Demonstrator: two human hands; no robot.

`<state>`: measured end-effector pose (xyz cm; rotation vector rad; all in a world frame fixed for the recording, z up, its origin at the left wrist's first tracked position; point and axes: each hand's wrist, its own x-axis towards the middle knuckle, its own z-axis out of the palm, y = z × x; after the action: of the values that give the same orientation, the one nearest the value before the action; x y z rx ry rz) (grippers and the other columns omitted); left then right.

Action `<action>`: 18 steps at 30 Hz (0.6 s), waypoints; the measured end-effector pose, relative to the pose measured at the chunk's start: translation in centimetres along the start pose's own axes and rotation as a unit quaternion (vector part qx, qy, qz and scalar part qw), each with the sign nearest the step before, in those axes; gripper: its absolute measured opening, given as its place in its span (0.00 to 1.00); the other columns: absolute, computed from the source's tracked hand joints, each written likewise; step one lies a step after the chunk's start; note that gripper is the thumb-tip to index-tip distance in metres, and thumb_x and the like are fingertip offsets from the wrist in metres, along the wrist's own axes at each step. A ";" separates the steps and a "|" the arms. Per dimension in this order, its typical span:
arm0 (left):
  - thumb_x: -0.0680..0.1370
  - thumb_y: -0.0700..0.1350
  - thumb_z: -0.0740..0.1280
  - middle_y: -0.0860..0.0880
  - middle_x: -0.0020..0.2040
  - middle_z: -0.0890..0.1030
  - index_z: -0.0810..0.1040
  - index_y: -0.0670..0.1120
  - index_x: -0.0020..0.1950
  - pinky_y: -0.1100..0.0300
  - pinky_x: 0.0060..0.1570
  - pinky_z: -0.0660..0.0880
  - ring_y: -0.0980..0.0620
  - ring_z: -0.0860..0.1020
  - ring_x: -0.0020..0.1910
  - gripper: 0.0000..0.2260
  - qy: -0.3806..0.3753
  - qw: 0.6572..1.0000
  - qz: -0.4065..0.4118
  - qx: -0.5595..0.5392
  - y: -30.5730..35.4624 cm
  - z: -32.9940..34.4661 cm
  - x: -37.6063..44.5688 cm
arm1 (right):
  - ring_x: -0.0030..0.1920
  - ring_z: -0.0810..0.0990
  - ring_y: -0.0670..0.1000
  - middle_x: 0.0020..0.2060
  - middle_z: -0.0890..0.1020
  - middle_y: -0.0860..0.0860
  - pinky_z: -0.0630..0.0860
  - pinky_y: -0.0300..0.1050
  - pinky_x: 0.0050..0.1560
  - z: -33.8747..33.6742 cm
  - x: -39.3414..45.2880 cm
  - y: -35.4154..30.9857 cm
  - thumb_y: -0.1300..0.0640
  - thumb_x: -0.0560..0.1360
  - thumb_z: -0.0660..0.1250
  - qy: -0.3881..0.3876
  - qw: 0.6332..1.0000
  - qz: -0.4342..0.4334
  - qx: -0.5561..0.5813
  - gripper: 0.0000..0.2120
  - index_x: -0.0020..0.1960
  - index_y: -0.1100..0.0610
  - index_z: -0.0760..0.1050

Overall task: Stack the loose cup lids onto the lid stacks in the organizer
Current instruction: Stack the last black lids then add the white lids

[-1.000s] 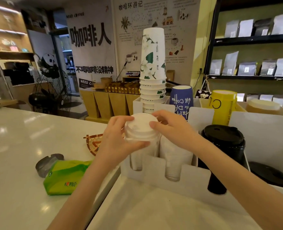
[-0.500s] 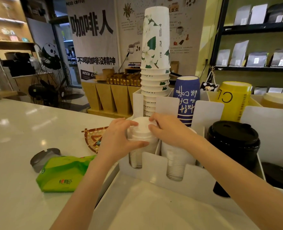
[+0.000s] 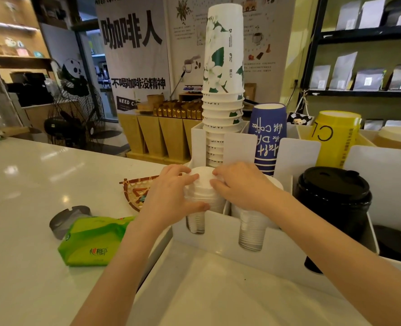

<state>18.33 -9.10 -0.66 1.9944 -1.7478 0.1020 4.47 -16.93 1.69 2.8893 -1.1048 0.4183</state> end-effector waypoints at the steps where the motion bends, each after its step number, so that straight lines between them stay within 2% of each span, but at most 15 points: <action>1: 0.66 0.58 0.70 0.51 0.68 0.67 0.67 0.51 0.67 0.54 0.66 0.60 0.52 0.60 0.67 0.32 -0.007 1.000 0.003 -0.001 0.0 0.0 0.0 | 0.58 0.72 0.56 0.58 0.77 0.56 0.67 0.55 0.62 0.1 0.1 0.0 0.48 0.77 0.50 0.005 0.999 -0.006 -0.031 0.20 0.61 0.56 0.71; 5: 0.67 0.57 0.69 0.51 0.70 0.67 0.64 0.50 0.69 0.54 0.66 0.60 0.52 0.61 0.68 0.33 -0.031 0.999 0.000 0.014 -0.1 -0.2 0.0 | 0.57 0.70 0.55 0.57 0.76 0.55 0.65 0.54 0.59 0.5 0.2 -0.1 0.49 0.78 0.48 0.027 0.996 -0.020 -0.078 0.20 0.58 0.57 0.72; 13: 0.67 0.58 0.69 0.50 0.69 0.69 0.64 0.51 0.68 0.52 0.65 0.64 0.50 0.64 0.67 0.32 -0.055 0.997 -0.011 0.050 0.3 -0.4 0.3 | 0.54 0.73 0.55 0.54 0.78 0.55 0.67 0.54 0.58 0.1 -0.3 -0.3 0.49 0.78 0.47 0.000 0.996 -0.017 -0.088 0.19 0.56 0.57 0.72; 18: 0.68 0.57 0.69 0.49 0.71 0.65 0.63 0.50 0.69 0.50 0.66 0.63 0.49 0.62 0.68 0.32 -0.079 0.996 -0.026 0.010 0.2 -0.6 0.2 | 0.62 0.70 0.56 0.63 0.74 0.55 0.63 0.53 0.64 -1.2 -1.6 -0.5 0.50 0.77 0.52 -0.029 1.000 0.008 -0.009 0.19 0.65 0.55 0.65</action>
<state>18.30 -9.09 0.02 2.1110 -1.7953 -0.0573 3.33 -15.35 2.45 2.8971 -1.1346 0.3259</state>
